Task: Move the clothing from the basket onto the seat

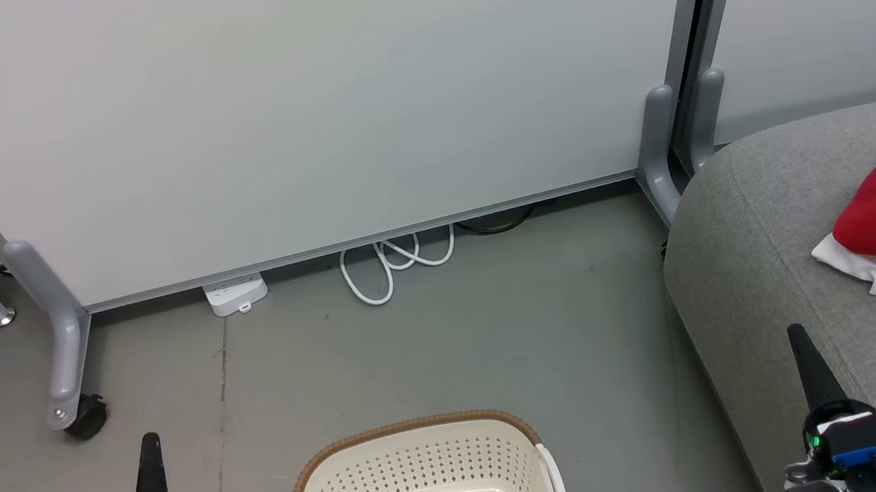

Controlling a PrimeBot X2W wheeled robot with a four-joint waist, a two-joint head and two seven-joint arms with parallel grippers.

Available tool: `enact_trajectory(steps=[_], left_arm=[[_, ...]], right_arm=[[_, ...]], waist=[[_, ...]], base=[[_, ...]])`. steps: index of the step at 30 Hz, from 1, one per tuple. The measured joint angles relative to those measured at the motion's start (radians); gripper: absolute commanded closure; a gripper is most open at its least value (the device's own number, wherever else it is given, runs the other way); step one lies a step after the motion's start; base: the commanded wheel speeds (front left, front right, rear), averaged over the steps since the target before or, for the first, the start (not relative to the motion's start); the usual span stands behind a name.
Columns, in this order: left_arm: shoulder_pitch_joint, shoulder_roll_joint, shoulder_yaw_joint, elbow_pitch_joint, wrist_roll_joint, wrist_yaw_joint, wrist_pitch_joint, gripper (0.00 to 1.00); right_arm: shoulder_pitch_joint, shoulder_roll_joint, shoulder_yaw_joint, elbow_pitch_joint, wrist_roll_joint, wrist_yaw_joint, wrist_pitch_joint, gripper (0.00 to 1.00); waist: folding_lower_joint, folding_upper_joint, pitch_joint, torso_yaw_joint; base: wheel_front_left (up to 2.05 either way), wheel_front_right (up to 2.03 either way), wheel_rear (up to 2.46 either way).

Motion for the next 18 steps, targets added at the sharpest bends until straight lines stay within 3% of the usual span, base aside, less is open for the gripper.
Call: enact_trajectory(steps=[18], left_arm=[[-0.014,0.0,0.016,-0.006,-0.159,-0.004,0.043,1.0]], right_arm=[[-0.017,0.004,-0.015,-0.004,0.168,0.0,0.042,1.0]], waist=[[0.0,0.0,0.005,-0.001]], base=[[0.0,0.0,0.0]])
